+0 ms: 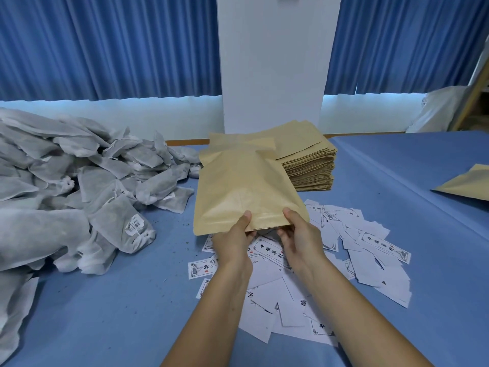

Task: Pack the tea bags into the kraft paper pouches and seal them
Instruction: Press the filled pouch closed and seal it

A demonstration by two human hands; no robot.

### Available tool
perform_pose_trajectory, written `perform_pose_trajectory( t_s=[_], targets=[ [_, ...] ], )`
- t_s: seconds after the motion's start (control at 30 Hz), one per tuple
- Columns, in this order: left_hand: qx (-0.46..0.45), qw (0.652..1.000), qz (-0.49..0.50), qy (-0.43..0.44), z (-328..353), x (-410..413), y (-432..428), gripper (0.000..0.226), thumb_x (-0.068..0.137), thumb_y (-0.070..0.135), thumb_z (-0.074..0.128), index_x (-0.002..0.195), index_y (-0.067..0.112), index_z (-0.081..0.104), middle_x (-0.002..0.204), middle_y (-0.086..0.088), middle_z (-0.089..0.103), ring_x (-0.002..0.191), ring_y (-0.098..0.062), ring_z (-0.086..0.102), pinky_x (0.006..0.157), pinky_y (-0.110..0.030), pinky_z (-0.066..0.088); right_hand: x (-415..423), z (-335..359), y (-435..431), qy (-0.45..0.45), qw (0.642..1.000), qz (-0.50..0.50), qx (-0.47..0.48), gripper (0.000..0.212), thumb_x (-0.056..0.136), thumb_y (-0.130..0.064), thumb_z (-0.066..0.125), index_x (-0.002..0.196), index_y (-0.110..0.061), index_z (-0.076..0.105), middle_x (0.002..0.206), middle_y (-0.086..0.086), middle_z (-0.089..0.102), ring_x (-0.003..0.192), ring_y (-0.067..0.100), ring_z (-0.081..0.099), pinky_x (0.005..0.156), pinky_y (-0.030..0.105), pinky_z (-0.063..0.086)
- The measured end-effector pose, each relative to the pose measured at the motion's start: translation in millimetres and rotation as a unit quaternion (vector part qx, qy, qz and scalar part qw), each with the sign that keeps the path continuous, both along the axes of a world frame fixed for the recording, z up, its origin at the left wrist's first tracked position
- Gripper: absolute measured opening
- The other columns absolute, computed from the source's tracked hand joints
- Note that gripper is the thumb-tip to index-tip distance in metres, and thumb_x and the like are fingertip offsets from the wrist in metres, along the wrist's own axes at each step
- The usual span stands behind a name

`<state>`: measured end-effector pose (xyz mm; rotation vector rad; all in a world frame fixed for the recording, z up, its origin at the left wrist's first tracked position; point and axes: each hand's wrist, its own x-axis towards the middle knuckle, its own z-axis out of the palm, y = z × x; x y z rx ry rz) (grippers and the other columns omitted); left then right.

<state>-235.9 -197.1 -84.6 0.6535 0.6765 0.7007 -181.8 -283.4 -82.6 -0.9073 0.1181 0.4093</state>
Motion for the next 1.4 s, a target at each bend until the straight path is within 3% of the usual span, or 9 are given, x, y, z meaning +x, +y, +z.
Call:
perform_pose_trajectory(
  t_s=[0.17,0.37,0.53,0.67,0.9,1.07,1.27,1.33,1.4],
  targets=[
    [-0.002,0.999,-0.026,-0.018,-1,0,-2,0.035,0.087,0.006,0.067,0.12,0.005,0.058,0.114,-0.01,0.067,0.098,-0.021,0.066,0.056,-0.019,0.055,-7,-1,4,-0.021,1.0,0.021,-0.011,0.025,0.082,0.003,0.067,0.107,0.001,0.063,0.096,0.011,0.069,0.076,0.016,0.068,0.063,0.022,0.057],
    [0.006,1.0,0.027,-0.012,-2,-1,7,0.031,0.085,0.003,0.068,0.115,0.002,0.06,0.108,-0.01,0.068,0.093,-0.022,0.068,0.065,-0.024,0.057,-9,-3,7,-0.034,0.998,0.045,-0.012,0.031,0.084,-0.001,0.067,0.114,-0.002,0.061,0.102,0.008,0.069,0.086,0.017,0.065,0.074,0.025,0.054],
    [0.009,1.0,-0.007,-0.014,-2,0,1,0.036,0.085,0.003,0.069,0.119,-0.002,0.059,0.112,-0.014,0.068,0.101,-0.028,0.067,0.08,-0.034,0.057,-17,-1,12,-0.092,0.993,0.065,-0.031,0.025,0.083,0.01,0.061,0.102,-0.006,0.061,0.091,0.01,0.066,0.065,0.018,0.055,0.061,0.028,0.043],
    [0.015,0.998,-0.054,-0.009,-5,0,0,0.026,0.085,0.005,0.07,0.108,-0.002,0.06,0.099,-0.012,0.069,0.082,-0.02,0.069,0.064,-0.024,0.057,-15,-3,10,-0.112,0.991,0.047,-0.047,0.016,0.083,0.01,0.06,0.094,-0.002,0.061,0.082,0.015,0.059,0.051,0.017,0.041,0.054,0.03,0.035],
    [0.041,0.998,-0.053,0.004,-3,1,1,0.023,0.082,-0.005,0.067,0.105,-0.003,0.062,0.103,-0.02,0.068,0.081,-0.027,0.065,0.066,-0.03,0.055,-16,-3,13,-0.083,0.992,0.09,-0.019,0.007,0.088,-0.01,0.065,0.094,-0.008,0.065,0.084,0.008,0.067,0.069,0.02,0.059,0.069,0.03,0.048],
    [0.007,0.998,-0.043,-0.037,-2,0,-1,0.032,0.09,0.009,0.064,0.12,0.003,0.058,0.112,-0.014,0.068,0.094,-0.023,0.068,0.068,-0.027,0.058,-11,-4,10,-0.115,0.991,0.073,-0.016,0.027,0.089,0.003,0.058,0.112,-0.01,0.06,0.11,0.008,0.067,0.094,0.022,0.063,0.087,0.035,0.05],
    [0.075,0.997,-0.006,-0.012,12,2,1,0.027,0.083,0.008,0.072,0.109,0.004,0.064,0.106,-0.013,0.07,0.098,-0.025,0.068,0.085,-0.037,0.055,-7,15,-1,-0.181,0.981,0.034,-0.057,0.017,0.088,0.0,0.062,0.104,-0.005,0.063,0.092,0.006,0.068,0.067,0.011,0.061,0.057,0.02,0.05],
    [0.089,0.995,-0.015,-0.03,25,9,-10,0.021,0.083,0.009,0.072,0.102,0.008,0.066,0.104,-0.01,0.071,0.096,-0.022,0.069,0.08,-0.033,0.055,-5,28,-11,-0.219,0.973,0.0,-0.075,0.005,0.086,-0.004,0.065,0.089,-0.008,0.064,0.073,0.001,0.063,0.049,0.008,0.05,0.055,0.023,0.045],
    [0.111,0.991,-0.028,-0.066,42,20,-27,0.018,0.081,0.008,0.073,0.098,0.013,0.067,0.1,-0.005,0.073,0.091,-0.016,0.07,0.07,-0.026,0.055,1,42,-27,-0.241,0.968,-0.049,-0.058,0.007,0.086,-0.004,0.066,0.09,-0.008,0.064,0.073,-0.001,0.064,0.053,0.008,0.055,0.056,0.024,0.046]
  ],
)
